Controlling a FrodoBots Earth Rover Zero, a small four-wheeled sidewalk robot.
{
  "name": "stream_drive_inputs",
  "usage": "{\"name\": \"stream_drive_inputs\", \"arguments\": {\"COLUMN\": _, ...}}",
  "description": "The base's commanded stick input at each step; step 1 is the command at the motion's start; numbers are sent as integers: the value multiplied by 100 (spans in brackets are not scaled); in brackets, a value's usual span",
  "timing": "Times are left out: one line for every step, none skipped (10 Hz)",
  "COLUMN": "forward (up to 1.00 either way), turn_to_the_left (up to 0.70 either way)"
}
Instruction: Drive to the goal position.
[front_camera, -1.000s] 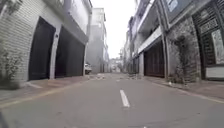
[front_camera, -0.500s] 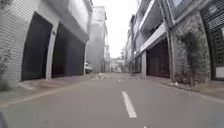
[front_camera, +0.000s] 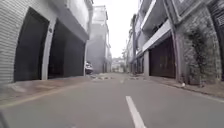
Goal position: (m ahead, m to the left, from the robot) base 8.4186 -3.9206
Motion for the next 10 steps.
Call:
{"name": "stream_drive_inputs", "arguments": {"forward": 85, "turn_to_the_left": 0}}
{"name": "stream_drive_inputs", "arguments": {"forward": 85, "turn_to_the_left": 0}}
{"name": "stream_drive_inputs", "arguments": {"forward": 85, "turn_to_the_left": 0}}
{"name": "stream_drive_inputs", "arguments": {"forward": 85, "turn_to_the_left": 0}}
{"name": "stream_drive_inputs", "arguments": {"forward": 85, "turn_to_the_left": 0}}
{"name": "stream_drive_inputs", "arguments": {"forward": 85, "turn_to_the_left": 0}}
{"name": "stream_drive_inputs", "arguments": {"forward": 85, "turn_to_the_left": 0}}
{"name": "stream_drive_inputs", "arguments": {"forward": 85, "turn_to_the_left": 0}}
{"name": "stream_drive_inputs", "arguments": {"forward": 85, "turn_to_the_left": 0}}
{"name": "stream_drive_inputs", "arguments": {"forward": 85, "turn_to_the_left": 0}}
